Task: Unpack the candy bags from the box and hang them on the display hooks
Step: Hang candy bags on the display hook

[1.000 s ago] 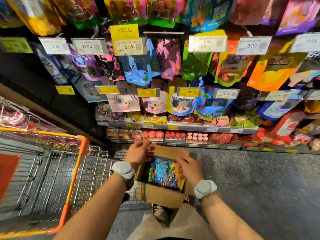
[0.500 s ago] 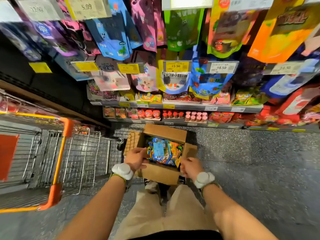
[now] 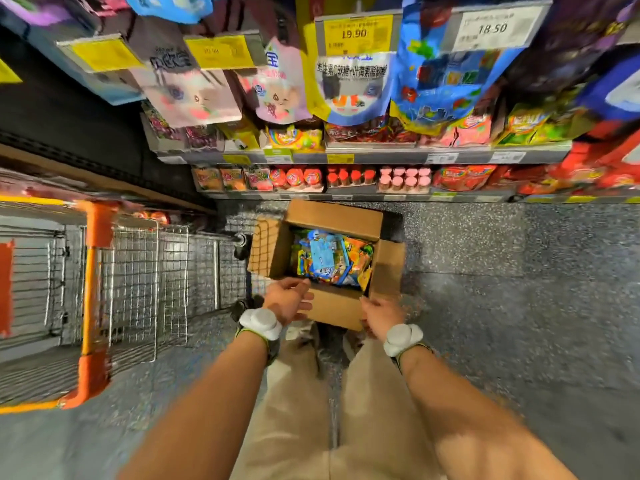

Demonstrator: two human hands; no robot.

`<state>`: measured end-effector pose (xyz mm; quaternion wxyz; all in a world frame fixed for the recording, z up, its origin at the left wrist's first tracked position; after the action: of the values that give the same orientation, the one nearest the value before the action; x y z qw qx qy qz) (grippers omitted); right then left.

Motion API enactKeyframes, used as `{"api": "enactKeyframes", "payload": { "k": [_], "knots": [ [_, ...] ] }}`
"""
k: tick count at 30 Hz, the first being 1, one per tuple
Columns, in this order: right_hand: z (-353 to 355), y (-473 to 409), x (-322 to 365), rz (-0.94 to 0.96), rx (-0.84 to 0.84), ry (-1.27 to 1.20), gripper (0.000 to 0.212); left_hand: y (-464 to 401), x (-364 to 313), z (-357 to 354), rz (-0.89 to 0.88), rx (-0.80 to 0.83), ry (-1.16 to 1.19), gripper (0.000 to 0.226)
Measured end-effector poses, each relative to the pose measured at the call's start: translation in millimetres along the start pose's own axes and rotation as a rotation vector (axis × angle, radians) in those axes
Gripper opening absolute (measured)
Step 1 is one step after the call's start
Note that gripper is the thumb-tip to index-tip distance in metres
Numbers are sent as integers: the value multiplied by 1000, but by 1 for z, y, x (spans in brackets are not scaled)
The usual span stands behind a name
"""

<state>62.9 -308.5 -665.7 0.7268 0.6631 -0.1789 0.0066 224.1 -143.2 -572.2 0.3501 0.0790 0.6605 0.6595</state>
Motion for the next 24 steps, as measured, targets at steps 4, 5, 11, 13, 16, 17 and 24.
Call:
{"api": "enactKeyframes", "payload": {
  "k": [4, 5, 11, 13, 16, 17, 24],
  "knots": [
    [-24, 5, 11, -5, 17, 135, 35, -29, 13, 1, 3, 26, 1, 15],
    [-30, -1, 9, -9, 18, 181, 38, -38, 20, 4, 20, 27, 2, 14],
    [-55, -37, 10, 46, 19, 299, 32, -89, 55, 26, 85, -10, 3, 23],
    [-58, -53, 1, 56, 4, 241, 35, -110, 64, 27, 99, -1, -21, 25],
    [-58, -65, -8, 7, 13, 198, 46, -129, 63, 26, 77, 16, -10, 21],
    [-59, -74, -14, -18, 16, 186, 49, -140, 64, 25, 73, 13, -12, 21],
    [-56, -120, -20, -44, -68, 127, 63, -194, 64, 17, 123, 33, -129, 29]
  ]
}}
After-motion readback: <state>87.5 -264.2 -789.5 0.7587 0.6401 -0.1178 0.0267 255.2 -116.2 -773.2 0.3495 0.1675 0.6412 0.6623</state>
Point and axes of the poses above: each hand's wrist, its own y-axis away from the middle knuckle, its own z-axis out of the back of the hand, x = y × z, the point moved 8 cm from there along -y, towards the middle knuckle, and after that the axes turned 8 degrees about x, right-handed, at the moved point
